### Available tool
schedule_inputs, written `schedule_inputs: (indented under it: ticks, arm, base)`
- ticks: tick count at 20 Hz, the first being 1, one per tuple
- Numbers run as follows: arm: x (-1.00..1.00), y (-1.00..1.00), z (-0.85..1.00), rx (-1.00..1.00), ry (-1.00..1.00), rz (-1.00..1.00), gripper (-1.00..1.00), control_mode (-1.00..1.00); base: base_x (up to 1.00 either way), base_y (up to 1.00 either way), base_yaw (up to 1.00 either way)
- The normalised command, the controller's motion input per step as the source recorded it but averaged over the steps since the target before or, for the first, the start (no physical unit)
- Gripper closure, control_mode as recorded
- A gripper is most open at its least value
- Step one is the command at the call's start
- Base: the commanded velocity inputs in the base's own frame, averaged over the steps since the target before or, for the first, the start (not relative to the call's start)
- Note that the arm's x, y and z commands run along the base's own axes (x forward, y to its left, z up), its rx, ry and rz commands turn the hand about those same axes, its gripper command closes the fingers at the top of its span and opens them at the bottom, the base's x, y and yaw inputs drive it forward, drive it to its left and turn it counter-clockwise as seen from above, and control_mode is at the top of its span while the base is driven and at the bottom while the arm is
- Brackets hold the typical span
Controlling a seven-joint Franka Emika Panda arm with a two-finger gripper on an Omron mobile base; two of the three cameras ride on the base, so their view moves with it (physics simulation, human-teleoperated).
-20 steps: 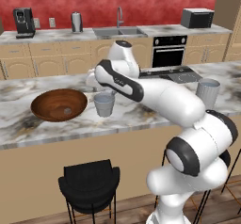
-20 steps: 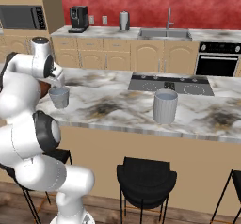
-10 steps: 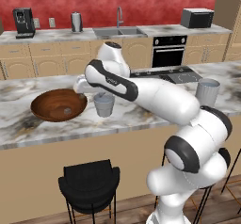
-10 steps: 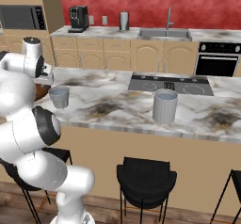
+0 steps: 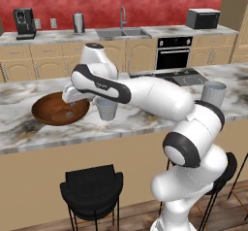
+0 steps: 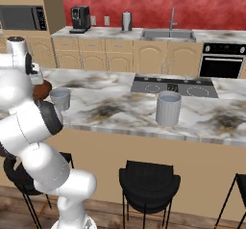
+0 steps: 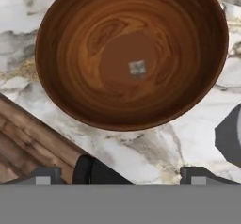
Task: There are four ice cubes in the ice bowl. Place two ice cubes in each glass of water.
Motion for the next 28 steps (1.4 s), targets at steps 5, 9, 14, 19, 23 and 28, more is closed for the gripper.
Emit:
schedule_inputs:
  ticks: [5, 9, 14, 19, 23, 28]
  arm:
    - [0.0, 0.41, -0.01, -0.13, 0.0, 0.16, -1.0, -1.0]
    - [0.08, 0.13, -0.12, -0.11, 0.0, 0.13, -1.0, -1.0]
    - [0.15, 0.0, -0.31, -0.08, 0.0, 0.07, -1.0, -1.0]
    - [0.15, 0.0, -0.32, -0.04, 0.0, 0.02, -1.0, -1.0]
    - [0.16, -0.01, -0.21, 0.0, -0.09, 0.0, -1.0, -1.0]
    - [0.09, -0.08, -0.19, 0.0, -0.16, -0.03, -1.0, -1.0]
  base:
    - [0.0, 0.0, 0.0]
    - [0.0, 0.0, 0.0]
    - [0.0, 0.0, 0.0]
    - [0.0, 0.0, 0.0]
    - [0.0, 0.0, 0.0]
    - [0.0, 0.0, 0.0]
